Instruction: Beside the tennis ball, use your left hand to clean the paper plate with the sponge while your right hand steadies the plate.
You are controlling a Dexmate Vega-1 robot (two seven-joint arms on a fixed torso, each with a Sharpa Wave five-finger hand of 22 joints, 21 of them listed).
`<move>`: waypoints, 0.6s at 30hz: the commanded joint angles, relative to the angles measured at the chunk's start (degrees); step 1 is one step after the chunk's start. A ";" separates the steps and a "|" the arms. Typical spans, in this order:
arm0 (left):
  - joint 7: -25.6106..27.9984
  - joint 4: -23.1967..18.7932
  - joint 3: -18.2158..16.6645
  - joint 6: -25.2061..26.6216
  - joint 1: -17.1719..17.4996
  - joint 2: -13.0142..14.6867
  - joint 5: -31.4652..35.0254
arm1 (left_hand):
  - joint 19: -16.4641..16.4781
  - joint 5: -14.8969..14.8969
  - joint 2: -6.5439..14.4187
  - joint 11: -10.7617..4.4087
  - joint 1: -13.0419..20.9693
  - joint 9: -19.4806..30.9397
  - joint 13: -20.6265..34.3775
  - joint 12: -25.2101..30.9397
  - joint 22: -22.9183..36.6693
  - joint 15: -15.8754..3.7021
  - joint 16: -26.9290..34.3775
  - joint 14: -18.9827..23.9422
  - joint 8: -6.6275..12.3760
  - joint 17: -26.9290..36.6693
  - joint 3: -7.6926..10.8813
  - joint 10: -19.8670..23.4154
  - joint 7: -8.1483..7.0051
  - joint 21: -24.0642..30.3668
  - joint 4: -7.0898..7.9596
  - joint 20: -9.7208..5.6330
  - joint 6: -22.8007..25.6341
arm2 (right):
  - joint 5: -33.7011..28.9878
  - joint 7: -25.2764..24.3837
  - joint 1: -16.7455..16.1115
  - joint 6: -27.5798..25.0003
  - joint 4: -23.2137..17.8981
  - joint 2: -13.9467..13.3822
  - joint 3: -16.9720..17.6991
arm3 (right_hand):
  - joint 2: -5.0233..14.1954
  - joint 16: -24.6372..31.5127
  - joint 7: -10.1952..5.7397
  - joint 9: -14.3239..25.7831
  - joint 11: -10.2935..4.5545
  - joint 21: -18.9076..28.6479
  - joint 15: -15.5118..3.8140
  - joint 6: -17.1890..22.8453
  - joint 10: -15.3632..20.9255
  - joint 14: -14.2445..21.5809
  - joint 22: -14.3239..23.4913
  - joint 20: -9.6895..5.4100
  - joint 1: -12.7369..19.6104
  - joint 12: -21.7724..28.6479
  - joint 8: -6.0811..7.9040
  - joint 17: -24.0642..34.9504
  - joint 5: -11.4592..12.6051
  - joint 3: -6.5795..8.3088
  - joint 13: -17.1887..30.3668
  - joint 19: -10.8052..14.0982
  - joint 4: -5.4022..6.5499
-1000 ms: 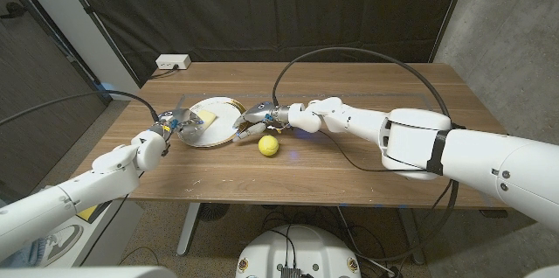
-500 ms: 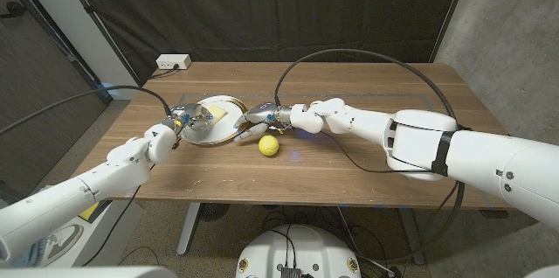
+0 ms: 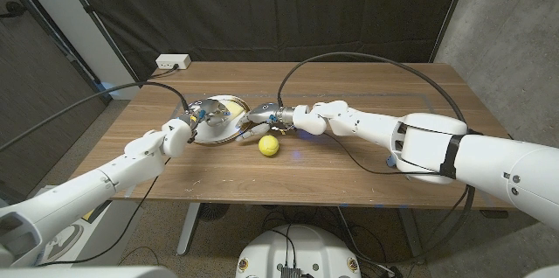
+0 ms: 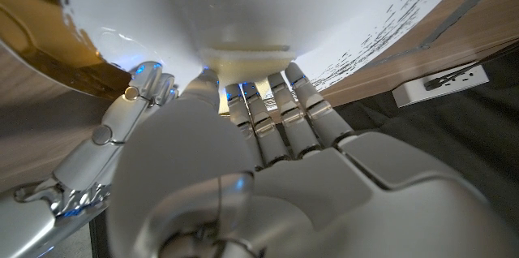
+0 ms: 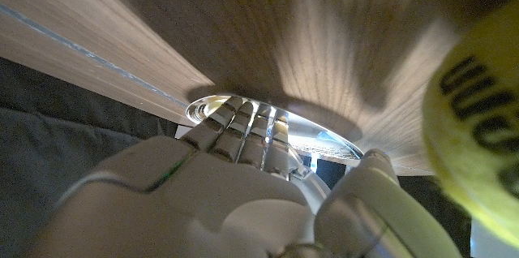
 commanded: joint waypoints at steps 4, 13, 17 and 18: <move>1.57 -4.07 -5.90 5.98 7.57 3.71 -6.04 | -0.16 -0.11 0.06 0.22 -0.44 0.12 0.32 0.15 0.21 -5.41 0.05 0.01 0.02 0.22 0.43 0.29 0.21 0.41 0.11 -1.22 0.17 | -0.44 5.00 1.01 1.27 5.97 3.33 -0.30 | 0.57 0.24 0.25 0.59 -0.21 0.21 -0.59 2.39 3.05 0.62 0.19 -2.66 0.11 0.32 0.32 0.17 -0.03 -0.09 1.25 0.73 -0.31; 4.75 -4.88 -9.82 8.32 11.92 5.17 -12.39 | -0.19 -0.11 0.07 0.35 -0.41 0.12 0.32 0.17 0.21 -5.30 0.04 -0.02 0.01 0.22 0.49 0.34 0.37 0.44 0.08 -1.17 0.17 | 0.19 5.52 0.99 0.80 5.08 2.98 -0.62 | 0.60 0.19 0.28 0.60 -0.23 0.20 -0.58 2.42 3.07 0.61 0.20 -2.65 0.09 0.27 0.28 0.18 -0.05 -0.09 1.25 0.75 -0.33; 5.07 -4.73 -8.85 7.87 11.12 5.44 -11.59 | -0.16 -0.10 0.11 0.38 -0.42 0.12 0.32 0.17 0.21 -5.25 0.06 0.02 -0.02 0.23 0.53 0.35 0.24 0.47 0.09 -1.15 0.11 | 0.27 5.91 0.74 -0.05 3.14 1.97 -0.34 | 0.61 0.20 0.24 0.60 -0.20 0.18 -0.55 2.38 3.08 0.66 0.20 -2.62 0.08 0.26 0.24 0.18 -0.06 -0.10 1.25 0.74 -0.34; 5.00 -4.64 -8.53 7.71 10.77 5.46 -11.29 | -0.18 -0.10 0.11 0.35 -0.43 0.12 0.32 0.13 0.21 -5.24 0.04 -0.02 -0.04 0.23 0.53 0.23 0.26 0.46 0.09 -1.13 0.06 | 0.31 6.07 0.63 -0.28 2.33 1.53 -0.19 | 0.61 0.20 0.22 0.60 -0.23 0.18 -0.55 2.39 3.06 0.68 0.20 -2.60 0.08 0.25 0.24 0.18 -0.07 -0.10 1.25 0.73 -0.34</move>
